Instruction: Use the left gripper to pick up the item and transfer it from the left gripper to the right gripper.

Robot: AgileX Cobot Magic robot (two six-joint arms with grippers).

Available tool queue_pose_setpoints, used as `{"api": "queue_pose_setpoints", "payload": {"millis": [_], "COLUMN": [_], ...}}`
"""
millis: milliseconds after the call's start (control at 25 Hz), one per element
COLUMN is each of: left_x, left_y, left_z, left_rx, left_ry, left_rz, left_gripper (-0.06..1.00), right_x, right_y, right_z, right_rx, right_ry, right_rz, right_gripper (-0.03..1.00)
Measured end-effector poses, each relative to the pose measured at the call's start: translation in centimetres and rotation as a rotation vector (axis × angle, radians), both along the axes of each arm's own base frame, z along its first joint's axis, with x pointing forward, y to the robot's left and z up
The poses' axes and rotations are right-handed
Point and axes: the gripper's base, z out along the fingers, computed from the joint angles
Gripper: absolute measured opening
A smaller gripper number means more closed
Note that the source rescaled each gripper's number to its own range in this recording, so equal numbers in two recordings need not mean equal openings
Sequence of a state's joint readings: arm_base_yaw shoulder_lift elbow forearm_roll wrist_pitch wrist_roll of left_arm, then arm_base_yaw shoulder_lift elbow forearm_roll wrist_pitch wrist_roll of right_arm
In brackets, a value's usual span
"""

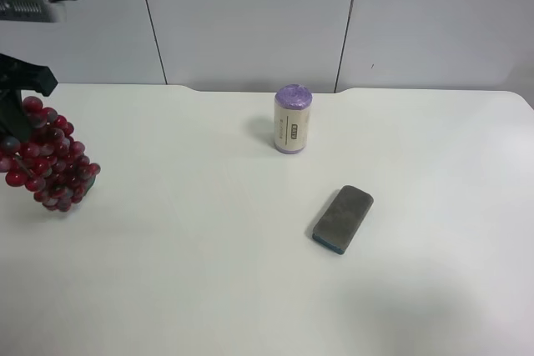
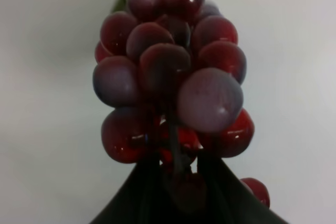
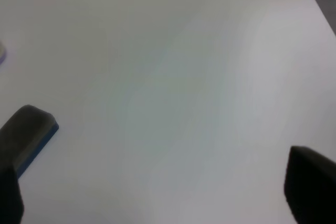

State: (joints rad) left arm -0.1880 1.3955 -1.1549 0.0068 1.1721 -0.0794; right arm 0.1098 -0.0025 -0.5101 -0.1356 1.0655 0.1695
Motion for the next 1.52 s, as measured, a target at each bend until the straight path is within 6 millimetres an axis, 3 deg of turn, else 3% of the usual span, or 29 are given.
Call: {"api": "queue_pose_setpoints", "payload": {"millis": [240,560,880,1080,1520], "left_x": [0.0,-1.6,-4.9,-6.8,-8.8], "left_y": [-3.3,-8.2,-13.1,-15.1,-18.6], "left_z": [3.4,6.2,6.2,6.1,4.4], "left_rx": [-0.019,-0.058,-0.077,-0.082,-0.049], "left_ry": [-0.086,-0.172,-0.167,-0.157,-0.110], "left_rz": [-0.129,-0.317,-0.533,-0.633,-0.830], "left_gripper": [0.00,0.00,0.00,0.00,0.00], "right_x": [0.0,0.4,3.2,3.7,4.0], "right_y": [0.3,0.7,1.3,1.9,3.4], "right_z": [0.0,0.0,-0.2,-0.3,1.4], "right_rx": [-0.014,-0.047,-0.088,-0.107,-0.114], "right_ry": [0.004,0.035,0.202,0.228,0.053], "right_rz": [0.048,0.098,0.168,0.260,0.472], "right_gripper": [1.00,1.00,1.00,1.00,1.00]}}
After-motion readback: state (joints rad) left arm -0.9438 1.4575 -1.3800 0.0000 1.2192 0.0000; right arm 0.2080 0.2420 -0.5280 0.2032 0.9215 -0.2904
